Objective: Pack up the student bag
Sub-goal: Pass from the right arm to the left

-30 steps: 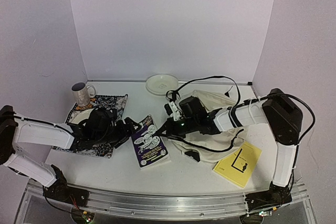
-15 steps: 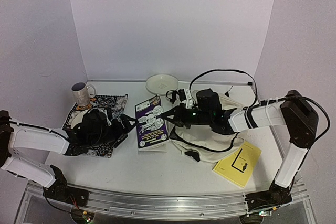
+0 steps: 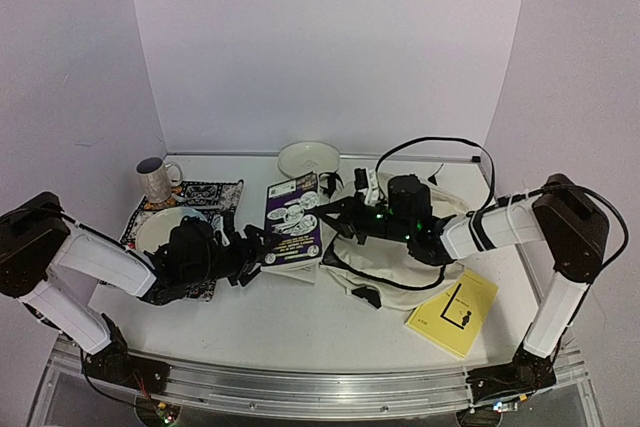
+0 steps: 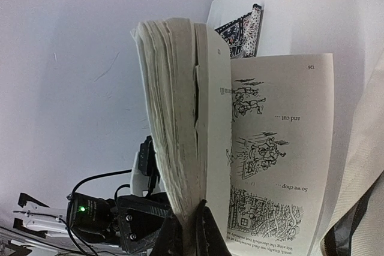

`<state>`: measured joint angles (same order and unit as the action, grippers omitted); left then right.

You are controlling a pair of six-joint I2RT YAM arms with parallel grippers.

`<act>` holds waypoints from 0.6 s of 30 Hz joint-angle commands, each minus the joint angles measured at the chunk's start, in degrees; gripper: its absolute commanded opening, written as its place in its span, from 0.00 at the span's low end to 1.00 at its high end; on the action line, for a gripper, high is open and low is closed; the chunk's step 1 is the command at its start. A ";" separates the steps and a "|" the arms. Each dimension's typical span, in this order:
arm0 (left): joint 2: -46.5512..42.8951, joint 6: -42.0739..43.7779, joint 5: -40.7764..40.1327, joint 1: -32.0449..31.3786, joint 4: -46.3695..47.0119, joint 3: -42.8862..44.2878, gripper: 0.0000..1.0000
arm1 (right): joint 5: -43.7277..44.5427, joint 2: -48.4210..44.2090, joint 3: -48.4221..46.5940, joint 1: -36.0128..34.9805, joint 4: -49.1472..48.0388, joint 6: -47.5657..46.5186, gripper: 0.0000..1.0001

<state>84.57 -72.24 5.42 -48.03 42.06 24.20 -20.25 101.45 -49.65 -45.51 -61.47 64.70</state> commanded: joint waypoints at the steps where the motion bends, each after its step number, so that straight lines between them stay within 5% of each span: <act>1: 0.90 -1.26 2.42 -0.40 9.82 1.37 0.82 | 0.29 -4.15 -0.45 0.36 -10.51 1.17 0.00; 12: -5.01 1.93 1.22 -0.34 13.23 -0.19 0.31 | 0.42 -1.62 3.50 0.41 -8.91 -2.78 0.01; 18: -6.54 4.00 1.50 0.08 13.17 -1.03 0.03 | -4.40 -2.21 2.86 2.05 -2.84 -10.70 0.32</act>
<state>81.12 -70.77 6.15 -48.27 49.12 23.42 -18.67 101.45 -46.02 -44.25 -64.47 61.22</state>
